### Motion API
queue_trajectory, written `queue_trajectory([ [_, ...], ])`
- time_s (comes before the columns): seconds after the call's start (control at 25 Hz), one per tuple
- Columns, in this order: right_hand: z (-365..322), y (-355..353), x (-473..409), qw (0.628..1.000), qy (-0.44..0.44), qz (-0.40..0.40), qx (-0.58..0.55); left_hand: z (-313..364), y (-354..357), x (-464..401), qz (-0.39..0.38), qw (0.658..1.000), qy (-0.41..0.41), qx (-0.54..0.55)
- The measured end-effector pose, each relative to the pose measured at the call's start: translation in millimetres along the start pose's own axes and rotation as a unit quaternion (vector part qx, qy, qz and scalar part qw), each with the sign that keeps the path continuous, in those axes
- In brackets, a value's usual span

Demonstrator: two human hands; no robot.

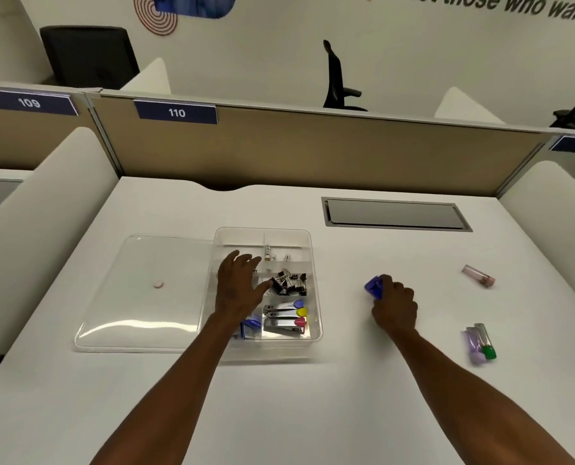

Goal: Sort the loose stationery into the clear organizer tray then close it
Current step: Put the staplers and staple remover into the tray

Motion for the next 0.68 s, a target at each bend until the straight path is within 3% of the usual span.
queue_trajectory([
  [0.16,-2.2,-1.5,3.0,0.999,-0.006,0.003,-0.043,8.5,0.6,7.7,0.009,0.999,0.018,0.033],
  [0.32,-2.4,-3.5,8.6,0.959,0.071,0.064,-0.266,21.4,-1.6,12.7,0.022,0.998,0.041,0.034],
  [0.52,-20.6,12.9,29.0,0.801,0.193,0.089,-0.56,37.6,-7.0,20.5,0.029,0.996,0.054,0.065],
  [0.68,-60.6,13.2,43.6,0.654,0.172,0.063,-0.734,61.7,-8.5,33.6,-0.045,0.985,0.04,0.163],
])
Point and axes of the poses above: each hand's wrist, its own x-axis away from the middle knuckle, its own y-axis out of the palm, z = x × y, the point moved 7 cm from there along -x, towards the middle knuckle, and after that the axes turned 11 degrees about -y, right-handed, at the moved point
